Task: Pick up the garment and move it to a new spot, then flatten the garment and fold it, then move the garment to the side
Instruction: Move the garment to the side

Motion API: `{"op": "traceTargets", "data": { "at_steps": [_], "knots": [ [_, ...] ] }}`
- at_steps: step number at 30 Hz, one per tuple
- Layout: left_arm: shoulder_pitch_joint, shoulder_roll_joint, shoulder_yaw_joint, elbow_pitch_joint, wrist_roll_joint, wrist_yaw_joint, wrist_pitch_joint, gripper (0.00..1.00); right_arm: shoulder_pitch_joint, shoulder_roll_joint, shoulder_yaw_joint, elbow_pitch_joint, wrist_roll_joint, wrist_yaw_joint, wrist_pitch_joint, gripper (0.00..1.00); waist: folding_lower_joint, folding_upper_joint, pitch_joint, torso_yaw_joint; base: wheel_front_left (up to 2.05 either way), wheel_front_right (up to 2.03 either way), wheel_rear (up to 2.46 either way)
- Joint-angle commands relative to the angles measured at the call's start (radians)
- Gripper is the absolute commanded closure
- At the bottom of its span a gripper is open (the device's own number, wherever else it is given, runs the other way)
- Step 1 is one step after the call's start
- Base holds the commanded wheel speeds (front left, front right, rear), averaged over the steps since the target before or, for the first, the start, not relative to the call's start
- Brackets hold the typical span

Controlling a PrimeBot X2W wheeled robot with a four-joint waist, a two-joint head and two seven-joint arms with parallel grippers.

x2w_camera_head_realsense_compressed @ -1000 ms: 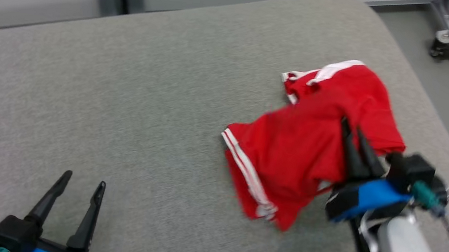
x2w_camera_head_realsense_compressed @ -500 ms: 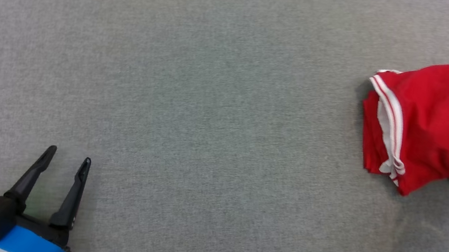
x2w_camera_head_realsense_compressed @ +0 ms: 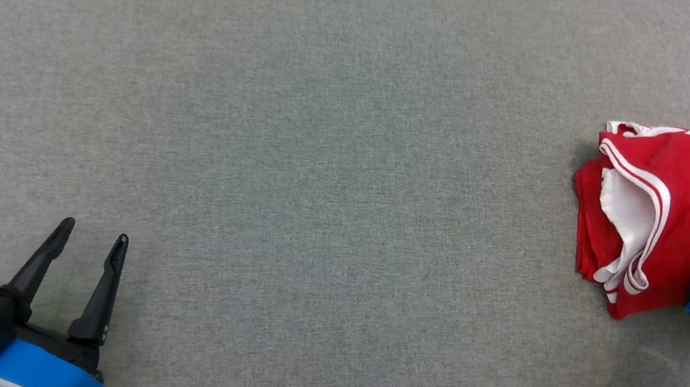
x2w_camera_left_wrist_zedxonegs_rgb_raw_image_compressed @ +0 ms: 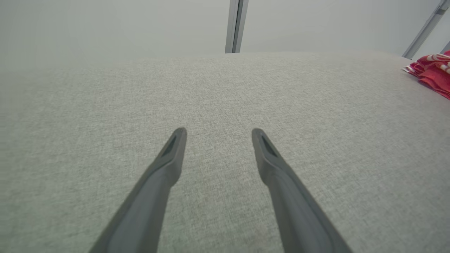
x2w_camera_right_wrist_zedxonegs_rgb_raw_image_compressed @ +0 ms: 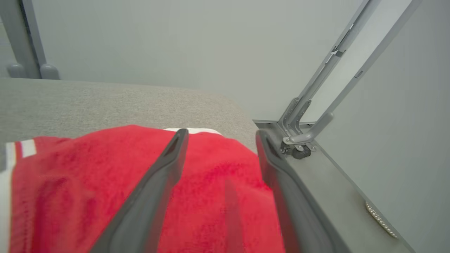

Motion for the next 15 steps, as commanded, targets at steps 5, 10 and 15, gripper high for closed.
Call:
{"op": "traceTargets", "data": {
  "at_steps": [5,10,15],
  "knots": [
    [-0.013,-0.024,0.005,0.02,0.004,0.002,-0.002,0.0,0.036,-0.002,0.119,0.089,0.081,0.0,-0.015,0.0,0.0,-0.0001,-0.031,0.024,0.0,0.0,0.0],
    [-0.005,-0.055,0.012,0.044,0.01,0.002,-0.002,0.0,0.12,-0.003,0.316,0.071,0.23,0.0,-0.015,0.0,0.0,-0.0001,-0.082,0.062,0.0,0.0,0.0],
    [0.023,-0.092,0.038,0.08,0.027,0.002,-0.002,0.0,0.22,-0.002,0.449,0.01,0.385,0.0,-0.015,0.0,0.0,-0.0001,-0.151,0.094,0.0,0.0,0.0]
  ]
}}
